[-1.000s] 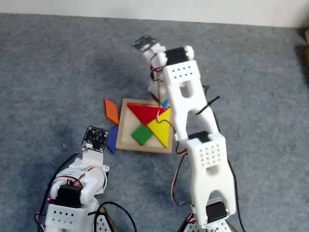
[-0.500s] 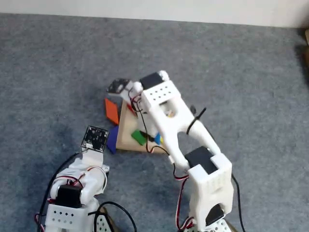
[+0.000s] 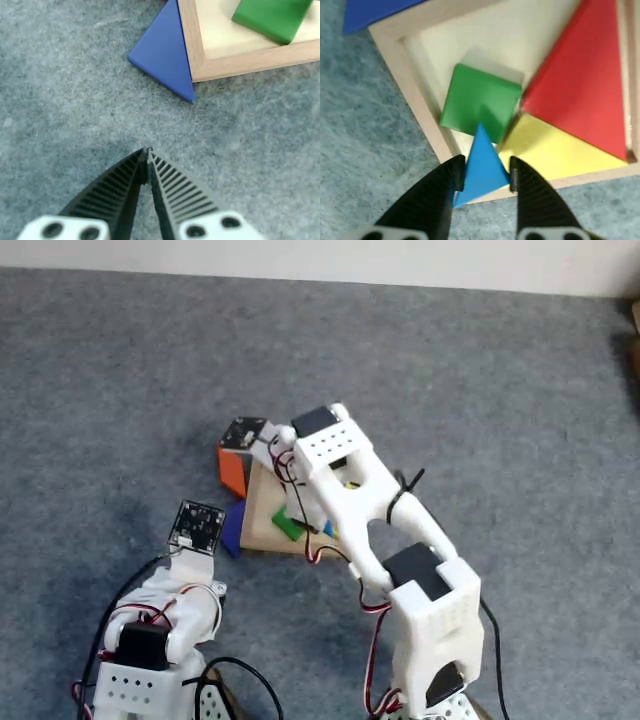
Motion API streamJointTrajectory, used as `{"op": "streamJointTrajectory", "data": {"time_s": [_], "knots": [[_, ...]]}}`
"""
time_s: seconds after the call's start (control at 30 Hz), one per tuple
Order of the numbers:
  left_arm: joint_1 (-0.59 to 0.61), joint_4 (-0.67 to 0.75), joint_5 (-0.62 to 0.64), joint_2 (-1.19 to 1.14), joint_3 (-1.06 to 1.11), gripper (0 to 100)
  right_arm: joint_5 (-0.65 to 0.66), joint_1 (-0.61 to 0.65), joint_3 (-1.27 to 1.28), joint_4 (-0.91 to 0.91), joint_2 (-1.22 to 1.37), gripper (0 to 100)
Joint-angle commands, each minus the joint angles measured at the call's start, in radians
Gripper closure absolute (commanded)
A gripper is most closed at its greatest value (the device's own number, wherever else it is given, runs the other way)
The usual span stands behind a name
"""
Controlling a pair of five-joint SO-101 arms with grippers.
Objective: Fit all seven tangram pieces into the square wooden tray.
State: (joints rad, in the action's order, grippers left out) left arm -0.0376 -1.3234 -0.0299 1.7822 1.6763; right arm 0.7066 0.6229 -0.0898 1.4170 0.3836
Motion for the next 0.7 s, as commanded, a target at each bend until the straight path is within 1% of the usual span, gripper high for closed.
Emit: {"op": "streamJointTrajectory", "data": {"time_s": [0.0,0.27,0.43,0.6,0.67], "knots": [[0.008,-0.005,-0.008,0.033,0.019,99,0.012,-0.004,-0.005,-0.01,-0.067,86.1],[0.008,-0.005,-0.008,0.033,0.019,99,0.011,-0.002,-0.013,0.09,-0.068,85.4],[0.008,-0.005,-0.008,0.033,0.019,99,0.011,-0.004,-0.013,0.11,-0.068,77.1],[0.008,-0.005,-0.008,0.033,0.019,99,0.009,-0.004,-0.016,0.105,-0.07,77.6],[0.008,-0.005,-0.008,0.033,0.019,99,0.009,-0.005,-0.018,0.105,-0.071,81.9]]}}
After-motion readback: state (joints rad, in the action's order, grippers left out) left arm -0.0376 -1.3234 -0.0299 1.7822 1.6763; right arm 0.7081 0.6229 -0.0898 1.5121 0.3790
